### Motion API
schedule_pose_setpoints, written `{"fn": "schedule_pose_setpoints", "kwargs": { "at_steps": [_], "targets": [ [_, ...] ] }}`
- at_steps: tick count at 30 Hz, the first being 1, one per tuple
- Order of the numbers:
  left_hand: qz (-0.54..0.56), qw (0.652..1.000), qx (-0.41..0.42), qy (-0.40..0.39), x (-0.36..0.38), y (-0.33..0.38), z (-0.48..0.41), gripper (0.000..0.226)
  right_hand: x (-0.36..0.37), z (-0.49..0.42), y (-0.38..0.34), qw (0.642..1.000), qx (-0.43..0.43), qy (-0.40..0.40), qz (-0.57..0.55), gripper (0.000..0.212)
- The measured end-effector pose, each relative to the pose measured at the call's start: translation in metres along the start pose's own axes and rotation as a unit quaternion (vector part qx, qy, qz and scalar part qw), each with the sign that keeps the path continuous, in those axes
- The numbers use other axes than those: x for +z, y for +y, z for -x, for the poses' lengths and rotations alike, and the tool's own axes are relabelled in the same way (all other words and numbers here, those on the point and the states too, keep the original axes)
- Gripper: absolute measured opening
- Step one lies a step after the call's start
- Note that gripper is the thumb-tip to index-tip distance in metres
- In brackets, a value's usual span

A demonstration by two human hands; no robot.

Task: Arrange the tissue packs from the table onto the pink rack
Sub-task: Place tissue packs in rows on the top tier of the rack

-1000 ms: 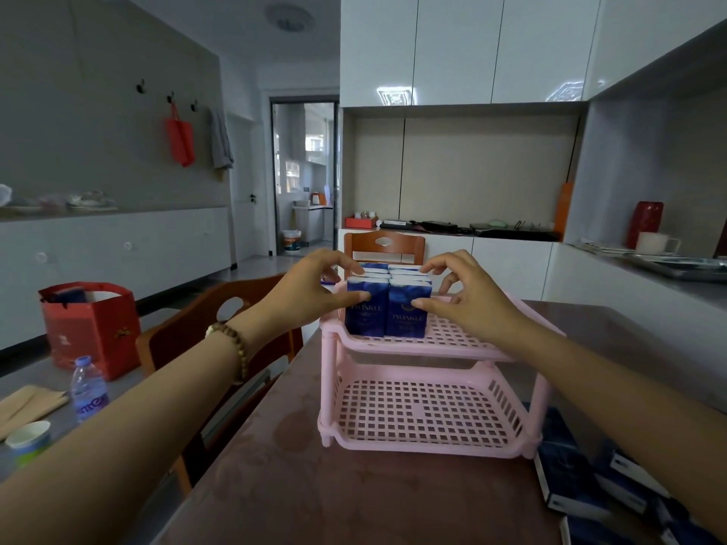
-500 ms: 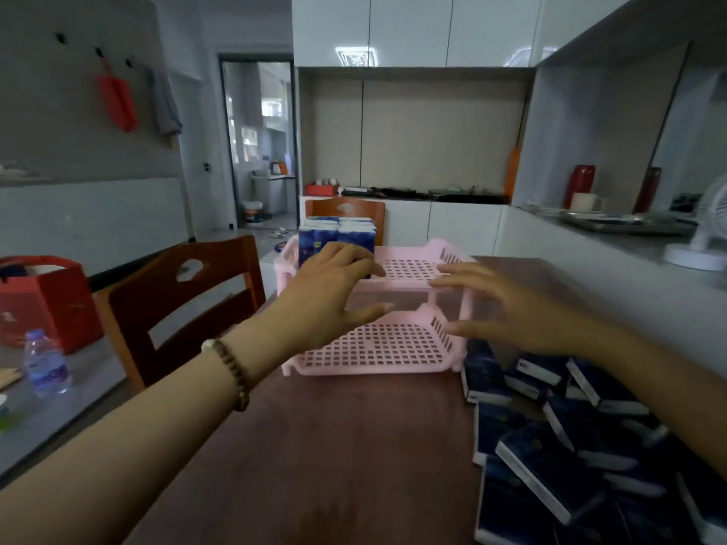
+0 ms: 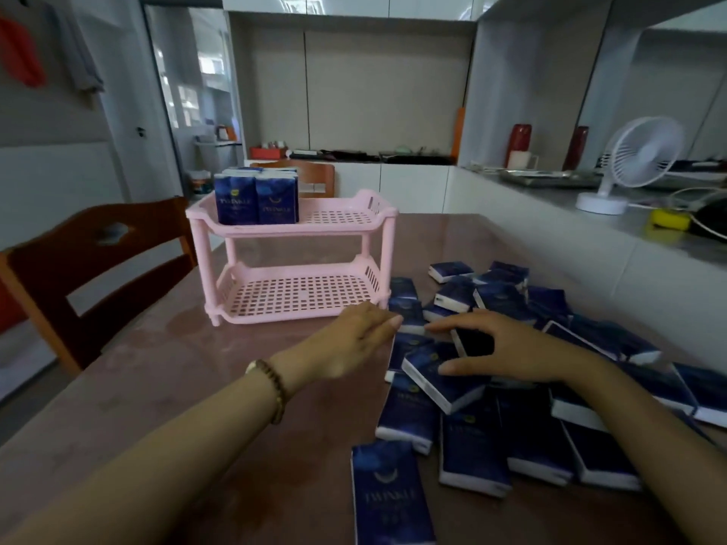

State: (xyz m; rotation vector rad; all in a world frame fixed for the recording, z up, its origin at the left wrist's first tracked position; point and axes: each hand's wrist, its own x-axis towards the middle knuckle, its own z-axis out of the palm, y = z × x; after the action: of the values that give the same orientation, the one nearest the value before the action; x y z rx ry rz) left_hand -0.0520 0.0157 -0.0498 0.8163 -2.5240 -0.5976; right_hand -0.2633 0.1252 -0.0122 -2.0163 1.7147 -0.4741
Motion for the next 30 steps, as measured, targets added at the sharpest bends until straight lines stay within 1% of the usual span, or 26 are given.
{"fn": "schedule_pose_setpoints", "kwargs": {
  "at_steps": [2, 4, 8, 10, 12, 14, 15, 16, 18, 21, 23, 25, 27, 30],
  "targets": [
    [-0.003, 1.0, -0.015, -0.011, 0.009, -0.006, -0.002, 0.041, 0.005, -0.001, 0.003, 1.0, 0.004, -0.023, 0.019, 0.069],
    [-0.007, 1.0, -0.016, -0.011, 0.016, -0.011, 0.0, 0.04, 0.009, -0.002, 0.005, 0.999, 0.007, -0.044, 0.032, 0.069],
    [-0.022, 1.0, -0.012, 0.001, 0.023, -0.016, 0.003, 0.04, 0.011, -0.001, 0.007, 1.0, 0.011, -0.025, 0.012, 0.062],
    [-0.002, 1.0, -0.017, 0.006, 0.023, -0.017, 0.005, 0.038, 0.011, 0.001, 0.007, 1.0, -0.001, -0.015, -0.014, 0.057],
    [0.046, 0.999, -0.015, -0.006, 0.022, -0.015, 0.009, 0.033, 0.01, 0.002, 0.007, 0.999, -0.011, -0.001, -0.036, 0.055],
    [0.152, 0.988, -0.017, -0.022, 0.019, -0.011, 0.013, 0.03, 0.009, 0.005, 0.007, 0.998, -0.015, 0.01, -0.062, 0.053],
    [0.204, 0.979, -0.021, -0.017, 0.019, -0.009, 0.013, 0.032, 0.01, 0.006, 0.006, 0.997, -0.018, 0.017, -0.073, 0.051],
    [0.227, 0.974, -0.018, 0.004, 0.017, -0.007, 0.014, 0.033, 0.01, 0.006, 0.006, 0.996, -0.023, 0.03, -0.078, 0.048],
    [0.222, 0.974, -0.008, 0.05, 0.014, -0.003, 0.014, 0.032, 0.011, 0.006, 0.007, 0.992, -0.044, 0.071, -0.091, 0.041],
    [0.24, 0.968, -0.01, 0.079, 0.002, 0.005, 0.014, 0.032, 0.009, 0.004, 0.008, 0.981, -0.07, 0.127, -0.128, 0.029],
    [0.242, 0.965, -0.009, 0.098, -0.013, 0.008, 0.015, 0.034, 0.005, 0.001, 0.005, 0.974, -0.083, 0.144, -0.151, 0.028],
    [0.218, 0.969, -0.002, 0.111, -0.033, 0.01, 0.018, 0.033, 0.001, -0.005, -0.001, 0.968, -0.094, 0.16, -0.169, 0.024],
    [0.187, 0.976, 0.003, 0.115, -0.056, 0.01, 0.023, 0.028, -0.006, -0.015, -0.009, 0.961, -0.102, 0.166, -0.196, 0.017],
    [0.166, 0.978, -0.008, 0.125, -0.093, 0.007, 0.03, 0.02, -0.02, -0.036, -0.028, 0.958, -0.109, 0.161, -0.209, 0.017]
  ]
}}
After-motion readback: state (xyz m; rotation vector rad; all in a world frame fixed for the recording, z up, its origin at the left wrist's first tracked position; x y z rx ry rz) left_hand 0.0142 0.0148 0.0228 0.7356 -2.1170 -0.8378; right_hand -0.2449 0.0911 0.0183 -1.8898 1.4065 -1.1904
